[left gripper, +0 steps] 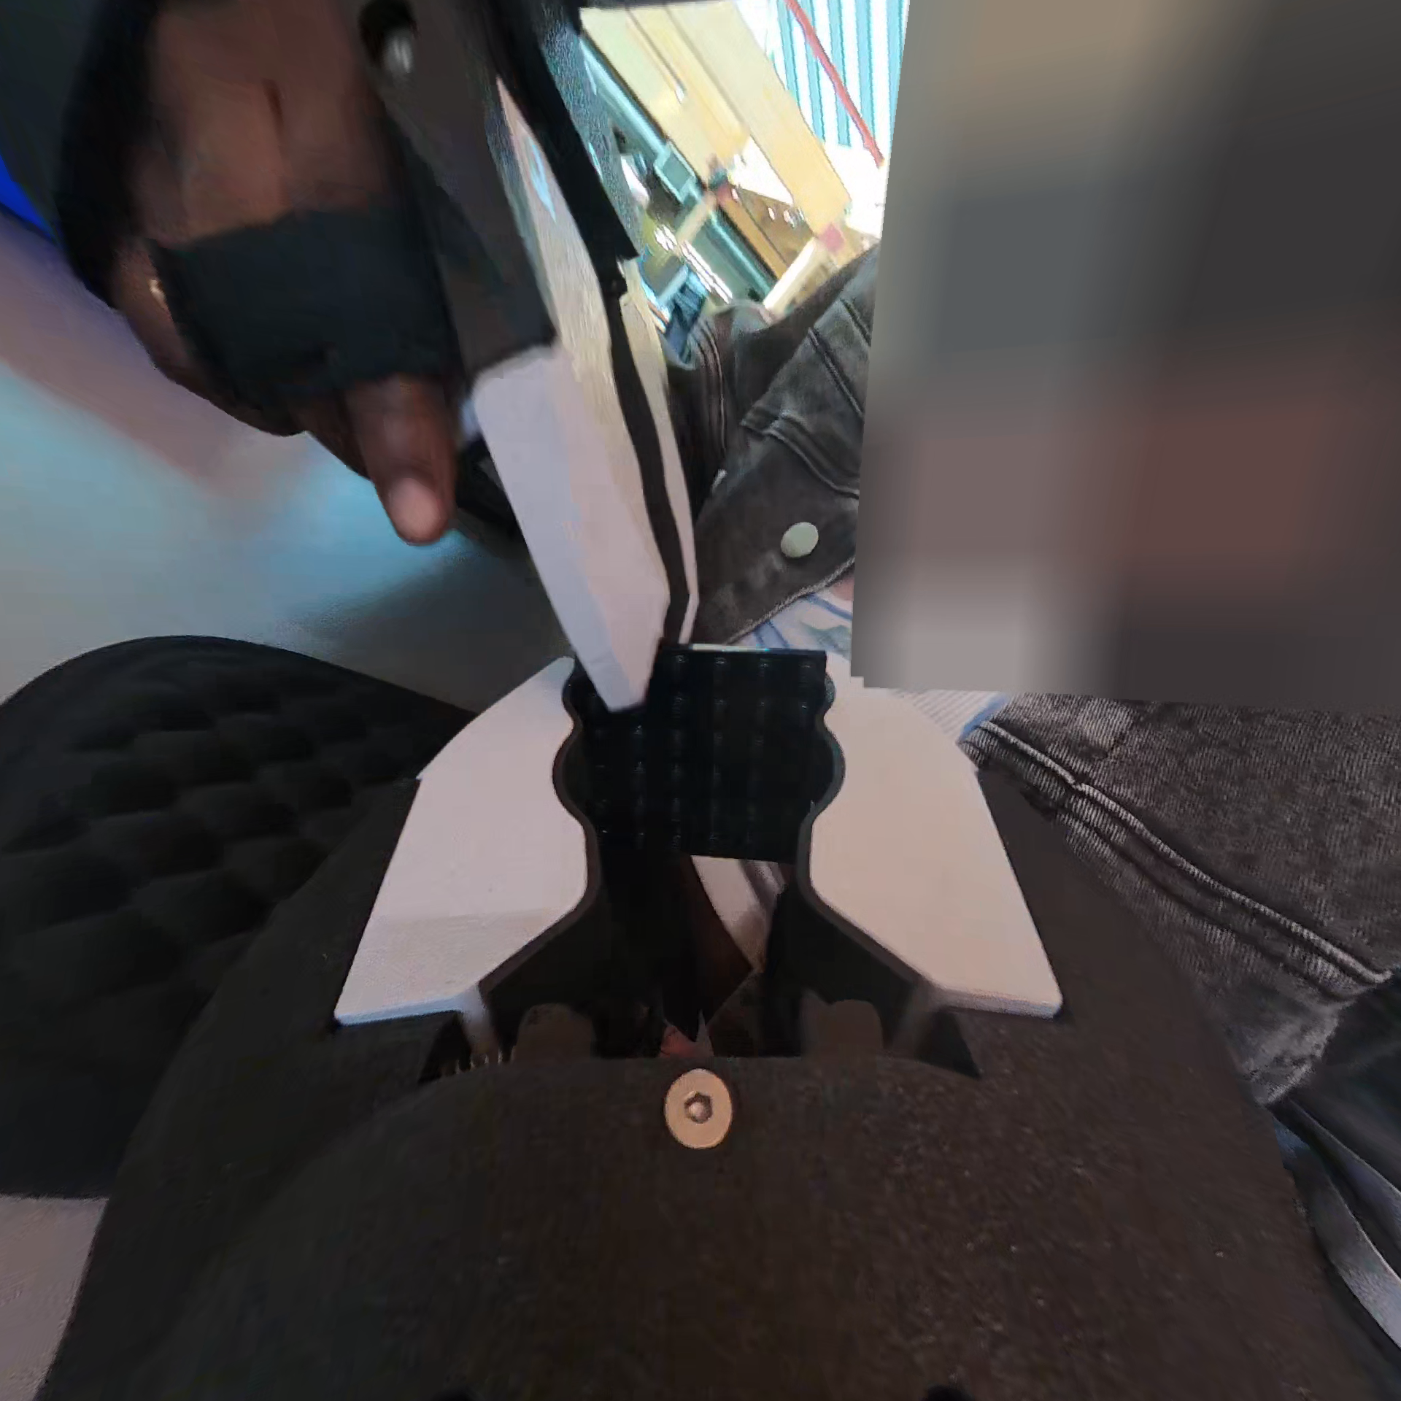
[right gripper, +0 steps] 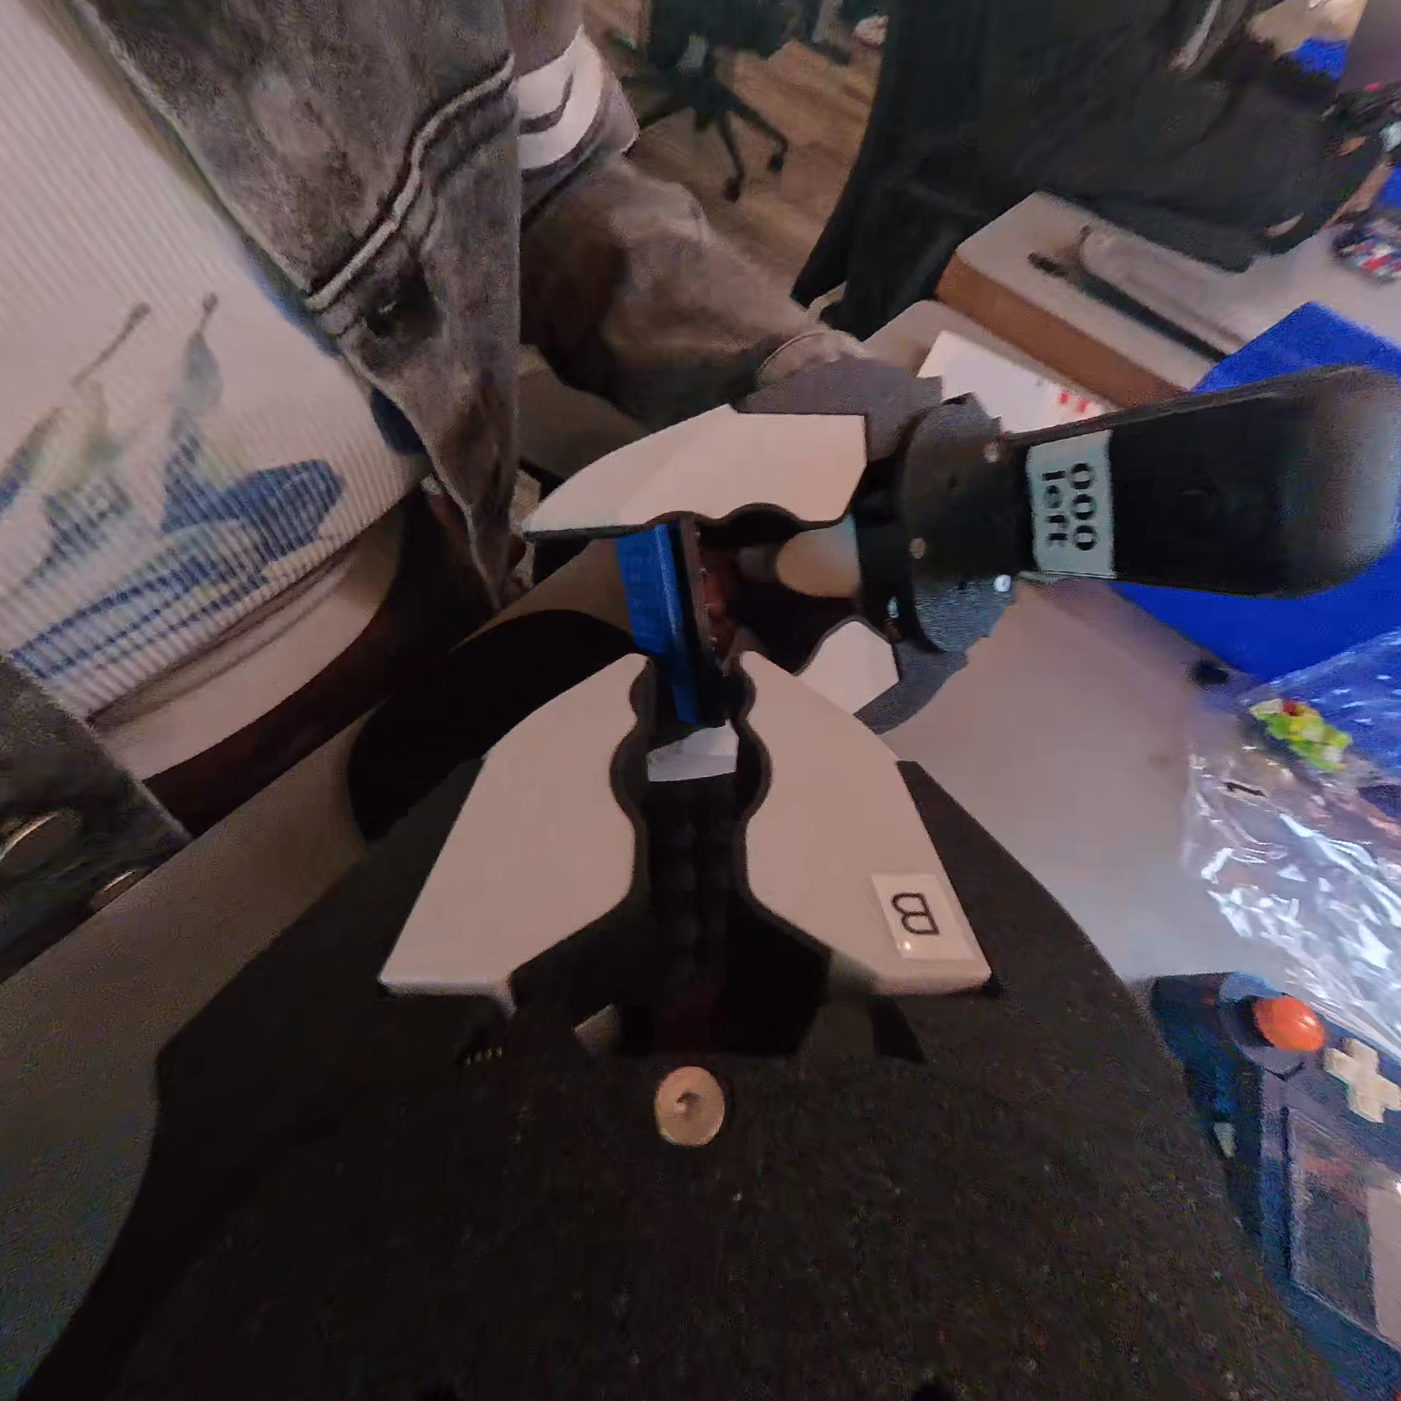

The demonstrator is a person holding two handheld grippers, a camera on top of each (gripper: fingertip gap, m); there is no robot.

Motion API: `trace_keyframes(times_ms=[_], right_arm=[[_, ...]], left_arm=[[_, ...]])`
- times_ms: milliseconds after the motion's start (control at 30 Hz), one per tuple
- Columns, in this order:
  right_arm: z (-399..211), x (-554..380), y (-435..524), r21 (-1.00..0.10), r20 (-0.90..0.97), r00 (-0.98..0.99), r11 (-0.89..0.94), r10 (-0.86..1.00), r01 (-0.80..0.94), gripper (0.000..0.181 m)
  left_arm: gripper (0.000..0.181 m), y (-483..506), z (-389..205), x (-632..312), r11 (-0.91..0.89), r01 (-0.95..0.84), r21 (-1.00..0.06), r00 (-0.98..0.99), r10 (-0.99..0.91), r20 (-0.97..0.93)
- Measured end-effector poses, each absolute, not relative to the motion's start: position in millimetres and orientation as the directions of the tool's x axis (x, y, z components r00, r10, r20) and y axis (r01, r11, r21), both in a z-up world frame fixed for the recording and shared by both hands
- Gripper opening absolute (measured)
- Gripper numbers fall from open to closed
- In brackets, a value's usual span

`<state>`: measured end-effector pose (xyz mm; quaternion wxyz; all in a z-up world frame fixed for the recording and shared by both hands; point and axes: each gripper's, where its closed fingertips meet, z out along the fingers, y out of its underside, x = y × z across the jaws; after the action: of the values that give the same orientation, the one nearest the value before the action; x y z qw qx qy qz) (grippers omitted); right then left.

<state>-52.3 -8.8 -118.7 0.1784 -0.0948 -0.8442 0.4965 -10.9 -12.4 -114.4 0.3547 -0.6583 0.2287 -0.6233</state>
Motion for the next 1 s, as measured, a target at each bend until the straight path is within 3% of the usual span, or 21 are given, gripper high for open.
trace_keyframes(times_ms=[100,200,267,333,400,433,533,600,667,767,800,833,900,933,967,1000], right_arm=[[-132,-45,-11,-0.853,0.102,-0.938,0.514,0.331,0.089,0.010],[-140,-45,-1,-0.860,-0.069,-0.875,0.416,0.480,0.296,0.010],[-146,-47,9,-0.849,-0.283,-0.744,0.203,0.606,0.488,0.010],[-151,-45,16,-0.750,-0.557,-0.559,-0.084,0.614,0.656,0.010],[-163,-46,24,-0.602,-0.727,-0.357,-0.295,0.587,0.742,0.010],[-170,-45,27,-0.552,-0.761,-0.289,-0.345,0.581,0.759,0.010],[-191,-42,34,-0.509,-0.744,-0.197,-0.350,0.638,0.786,0.016],[-180,-42,34,-0.541,-0.740,-0.241,-0.343,0.628,0.768,0.048],[-169,-41,40,-0.606,-0.681,-0.289,-0.297,0.673,0.738,0.061],[-153,-38,53,-0.795,-0.431,-0.387,-0.141,0.815,0.590,0.069],[-149,-37,58,-0.847,-0.326,-0.393,-0.082,0.859,0.525,0.072],[-147,-36,64,-0.885,-0.221,-0.379,-0.022,0.899,0.465,0.074],[-141,-34,74,-0.932,-0.037,-0.317,0.082,0.948,0.354,0.075],[-138,-33,75,-0.943,0.027,-0.282,0.118,0.959,0.311,0.073],[-136,-32,76,-0.945,0.078,-0.248,0.151,0.966,0.291,0.060],[-138,-29,75,-0.933,0.120,-0.226,0.188,0.967,0.307,0.023]], left_arm=[[0.055,-17,-125,-7,-0.684,0.034,-0.728,0.086,-0.724,0.684],[0.072,1,-123,-21,-0.667,0.112,-0.737,0.200,-0.711,0.674],[0.086,21,-117,-45,-0.556,0.226,-0.800,0.398,-0.697,0.597],[0.111,32,-106,-68,-0.365,0.289,-0.885,0.608,-0.644,0.465],[0.130,29,-101,-76,-0.199,0.208,-0.958,0.764,-0.579,0.286],[0.131,26,-109,-76,-0.185,0.106,-0.977,0.819,-0.541,0.191],[0.120,13,-149,-71,-0.316,-0.183,-0.931,0.865,-0.502,0.001],[0.129,11,-164,-71,-0.355,-0.237,-0.904,0.871,-0.490,-0.036],[0.146,20,-161,-92,-0.304,-0.274,-0.912,0.917,-0.368,-0.154],[0.146,26,-121,-119,-0.081,-0.365,-0.927,0.926,-0.139,-0.352],[0.143,25,-109,-120,-0.020,-0.350,-0.937,0.931,-0.115,-0.345],[0.125,22,-99,-117,0.037,-0.323,-0.946,0.938,-0.123,-0.325],[0.063,12,-80,-106,0.169,-0.277,-0.946,0.933,-0.188,-0.307],[0.018,6,-72,-107,0.217,-0.270,-0.938,0.935,-0.174,-0.309],[0.006,3,-66,-110,0.248,-0.262,-0.933,0.940,-0.154,-0.305],[0.004,2,-63,-113,0.250,-0.242,-0.938,0.948,-0.145,-0.283]])
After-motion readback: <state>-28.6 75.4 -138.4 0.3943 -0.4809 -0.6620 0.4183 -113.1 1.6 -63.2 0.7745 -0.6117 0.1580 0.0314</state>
